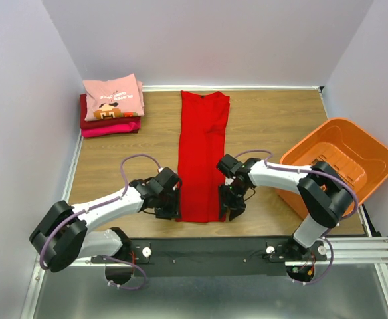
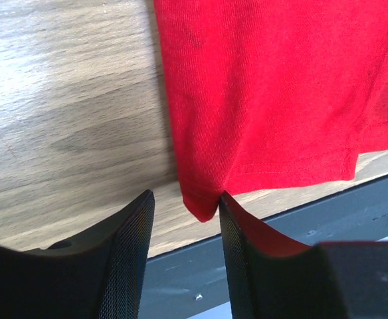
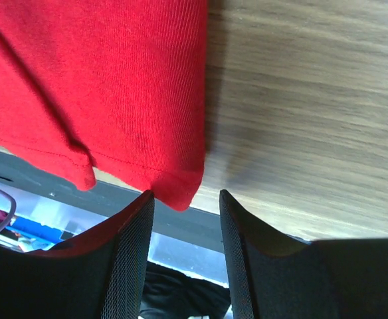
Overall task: Fold and stack the t-shirts
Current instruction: Fold the tshirt
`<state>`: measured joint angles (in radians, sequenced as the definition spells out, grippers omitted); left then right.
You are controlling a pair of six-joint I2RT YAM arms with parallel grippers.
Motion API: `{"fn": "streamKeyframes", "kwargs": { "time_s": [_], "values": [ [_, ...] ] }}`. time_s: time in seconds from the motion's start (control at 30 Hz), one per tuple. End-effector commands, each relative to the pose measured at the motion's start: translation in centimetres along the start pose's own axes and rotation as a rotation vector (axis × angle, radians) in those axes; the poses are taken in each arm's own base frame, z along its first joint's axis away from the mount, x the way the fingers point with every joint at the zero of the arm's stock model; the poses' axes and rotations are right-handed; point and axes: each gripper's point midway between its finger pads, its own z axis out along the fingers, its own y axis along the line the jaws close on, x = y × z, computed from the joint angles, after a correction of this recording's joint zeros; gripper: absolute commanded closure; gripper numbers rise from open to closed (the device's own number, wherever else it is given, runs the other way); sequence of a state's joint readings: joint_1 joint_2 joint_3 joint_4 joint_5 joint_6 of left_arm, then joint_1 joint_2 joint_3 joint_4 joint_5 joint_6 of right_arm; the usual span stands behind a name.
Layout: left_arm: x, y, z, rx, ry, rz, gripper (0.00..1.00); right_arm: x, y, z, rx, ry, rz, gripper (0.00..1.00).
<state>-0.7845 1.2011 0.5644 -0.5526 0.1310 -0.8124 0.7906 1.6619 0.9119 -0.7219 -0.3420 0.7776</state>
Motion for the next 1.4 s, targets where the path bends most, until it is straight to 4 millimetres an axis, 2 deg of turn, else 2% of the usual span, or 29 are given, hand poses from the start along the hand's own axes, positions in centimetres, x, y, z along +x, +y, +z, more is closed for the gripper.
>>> {"fn": "streamKeyframes", "kwargs": {
  "time_s": [0.0, 0.07, 0.17, 0.23, 0.27, 0.3, 0.33, 0.4, 0.47, 0.57, 0.67, 0.9, 0.93, 1.0, 1.03, 1.13, 1.2, 1.37],
  "values": [
    [0.4, -0.3, 0.2, 0.027, 0.020, -0.004, 0.52, 0.6, 0.1, 1.1, -0.010, 0.039, 0.000, 0.51],
    [0.4, -0.3, 0.4, 0.030, 0.023, -0.002, 0.57, 0.8, -0.1, 1.4, -0.003, 0.047, 0.002, 0.55],
    [0.6, -0.4, 0.5, 0.038, 0.029, 0.001, 0.59, 0.9, -0.4, 1.6, 0.006, 0.056, 0.006, 0.61],
    [0.7, -0.3, 0.7, 0.040, 0.035, 0.002, 0.65, 0.9, -0.5, 1.7, 0.010, 0.057, 0.005, 0.64],
    [0.7, -0.4, 0.7, 0.045, 0.034, 0.005, 0.68, 0.9, -0.6, 1.8, 0.010, 0.056, 0.007, 0.70],
    [0.8, -0.4, 0.8, 0.048, 0.038, 0.006, 0.77, 0.9, -0.6, 1.8, 0.015, 0.056, 0.009, 0.76],
    [0.9, -0.3, 0.9, 0.047, 0.041, 0.007, 0.82, 1.0, -0.7, 1.8, 0.019, 0.056, 0.009, 0.76],
    [1.0, -0.2, 1.0, 0.045, 0.046, 0.008, 0.95, 0.9, -0.8, 1.8, 0.020, 0.054, 0.012, 0.86],
    [1.1, -0.1, 1.1, 0.039, 0.048, 0.013, 1.00, 0.9, -0.8, 1.7, 0.021, 0.047, 0.013, 0.94],
    [1.1, 0.2, 1.0, 0.032, 0.039, 0.010, 1.00, 1.0, -0.9, 1.5, 0.020, 0.039, 0.015, 0.99],
    [0.7, 0.0, 0.7, 0.033, 0.022, 0.008, 1.00, 0.9, -0.9, 1.2, 0.022, 0.026, 0.015, 0.99],
    [-2.4, -1.2, -1.1, 0.014, -0.077, 0.057, 1.00, -0.8, 0.7, -1.3, 0.011, -0.069, -0.004, 1.00],
    [-3.4, -1.1, -1.5, -0.019, -0.109, 0.056, 1.00, -1.4, 1.0, -2.0, 0.020, -0.096, -0.007, 0.99],
    [-3.8, -0.7, -1.8, -0.062, -0.115, 0.060, 1.00, -2.0, 1.2, -2.6, 0.034, -0.122, -0.012, 0.99],
    [-4.9, -0.8, -2.2, -0.082, -0.154, 0.063, 1.00, -2.7, 1.6, -3.2, 0.041, -0.147, -0.015, 0.99],
    [-6.7, -1.5, -2.9, -0.078, -0.212, 0.060, 1.00, -4.0, 1.7, -3.9, 0.084, -0.188, -0.018, 1.00],
    [-7.8, -2.1, -3.5, -0.074, -0.241, 0.066, 1.00, -5.0, 2.5, -4.8, 0.085, -0.223, -0.024, 0.99],
    [-10.0, -1.2, -3.5, -0.138, -0.278, 0.073, 1.00, -8.0, 3.5, -6.1, 0.100, -0.311, -0.011, 1.00]
  ]
}}
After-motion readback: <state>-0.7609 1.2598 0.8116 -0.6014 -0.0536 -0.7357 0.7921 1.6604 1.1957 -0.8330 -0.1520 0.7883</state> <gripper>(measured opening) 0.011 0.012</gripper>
